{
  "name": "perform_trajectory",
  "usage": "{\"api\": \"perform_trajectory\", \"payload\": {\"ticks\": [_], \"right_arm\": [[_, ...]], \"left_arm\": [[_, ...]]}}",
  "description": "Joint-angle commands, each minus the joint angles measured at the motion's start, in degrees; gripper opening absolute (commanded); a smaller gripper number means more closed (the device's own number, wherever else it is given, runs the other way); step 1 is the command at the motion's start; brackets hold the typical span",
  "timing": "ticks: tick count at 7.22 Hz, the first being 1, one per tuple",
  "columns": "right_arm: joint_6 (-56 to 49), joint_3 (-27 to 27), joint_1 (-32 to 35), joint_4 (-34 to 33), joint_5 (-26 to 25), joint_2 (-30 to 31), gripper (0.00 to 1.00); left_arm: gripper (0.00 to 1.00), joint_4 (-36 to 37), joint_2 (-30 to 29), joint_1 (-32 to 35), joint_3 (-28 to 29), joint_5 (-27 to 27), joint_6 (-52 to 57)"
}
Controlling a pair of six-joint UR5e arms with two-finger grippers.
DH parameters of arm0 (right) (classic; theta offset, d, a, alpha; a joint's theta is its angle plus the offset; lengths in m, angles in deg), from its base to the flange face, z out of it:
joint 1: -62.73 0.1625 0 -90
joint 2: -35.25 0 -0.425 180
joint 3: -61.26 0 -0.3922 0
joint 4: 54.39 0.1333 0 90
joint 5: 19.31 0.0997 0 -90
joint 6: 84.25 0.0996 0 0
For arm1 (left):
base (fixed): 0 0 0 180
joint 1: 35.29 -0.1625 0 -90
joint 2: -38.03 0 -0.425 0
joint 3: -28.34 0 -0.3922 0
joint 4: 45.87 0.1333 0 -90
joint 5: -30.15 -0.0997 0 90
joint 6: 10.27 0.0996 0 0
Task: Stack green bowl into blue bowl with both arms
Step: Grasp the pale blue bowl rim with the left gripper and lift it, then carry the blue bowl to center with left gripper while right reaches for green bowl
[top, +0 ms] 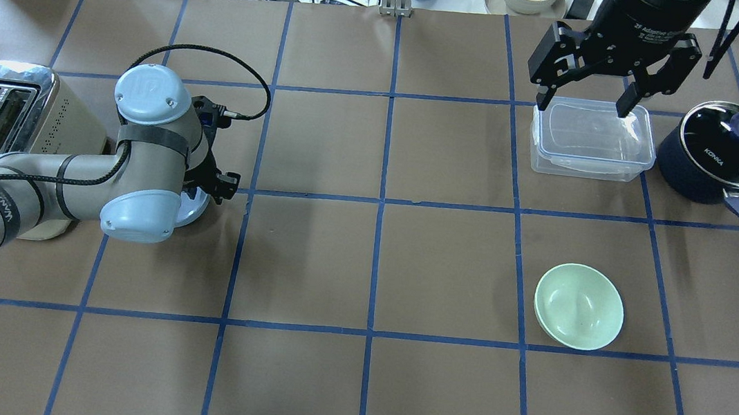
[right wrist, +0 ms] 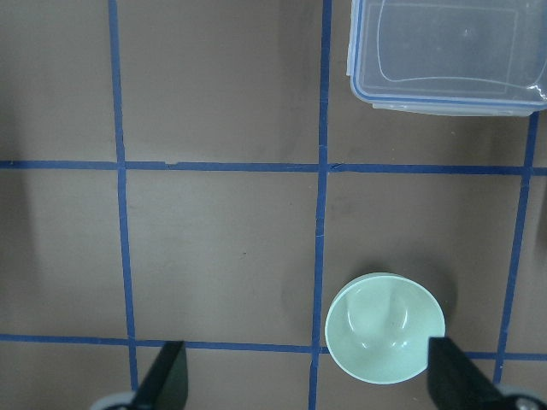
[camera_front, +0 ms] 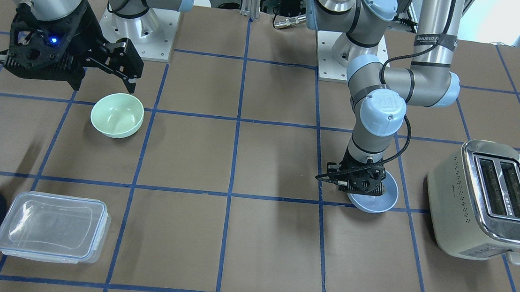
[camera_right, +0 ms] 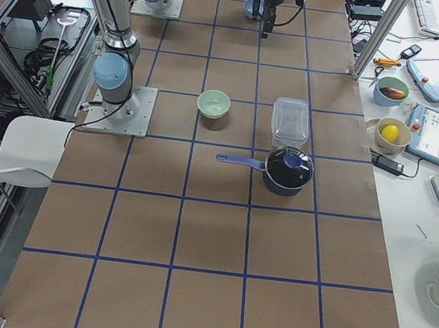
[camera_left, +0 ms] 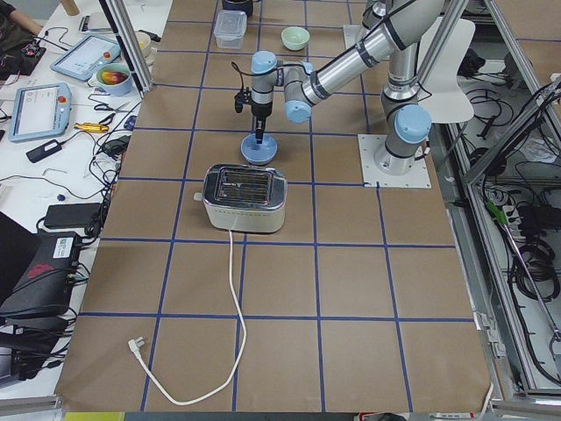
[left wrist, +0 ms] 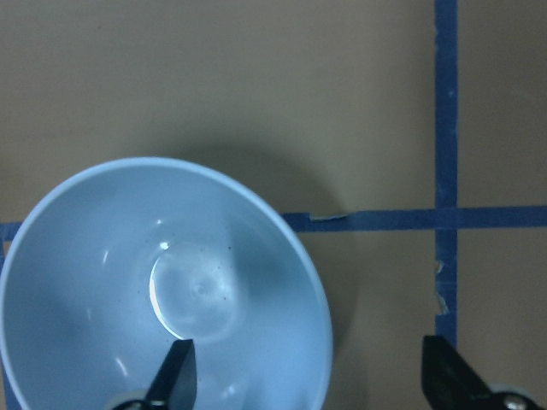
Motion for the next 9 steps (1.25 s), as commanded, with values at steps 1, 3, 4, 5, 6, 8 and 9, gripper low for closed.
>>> {"api": "perform_trajectory", "payload": {"ticks": [1, 3, 4, 5, 6, 8, 9], "right_arm": [[-0.22, 1.23, -0.61, 0.11, -0.23, 0.0, 1.0], [-0.75, 1.41, -1.32, 0.2, -0.32, 0.0, 1.0], [-1.97, 2.63, -3.24, 0.2, -0.14, 0.0, 1.0], [-6.42, 6.12, -5.87, 0.11, -0.67, 0.35, 0.96], [-8.46, 10.16, -8.85, -0.85, -0.76, 0.7, 0.96], [-14.08, 16.66, -14.39, -4.26, -0.85, 0.61, 0.96], [-16.46, 21.83, -17.81, -9.42, -2.24, 0.61, 0.96]], "left_arm": [[0.0, -0.16, 1.12, 1.22, 0.33, 0.01, -1.32], [0.0, -3.31, 1.39, 5.85, 3.31, 2.18, -9.71], [0.01, -5.85, 0.35, 13.29, 7.76, 3.34, -18.3], [0.01, -9.27, -1.75, 21.02, 13.37, 3.61, -31.52], [0.03, -12.96, -3.25, 26.23, 18.82, 3.18, -37.14], [0.01, -17.13, -6.41, 31.89, 22.48, 3.44, -44.72], [0.01, -15.21, -8.17, 33.12, 22.57, 3.35, -45.1]]}}
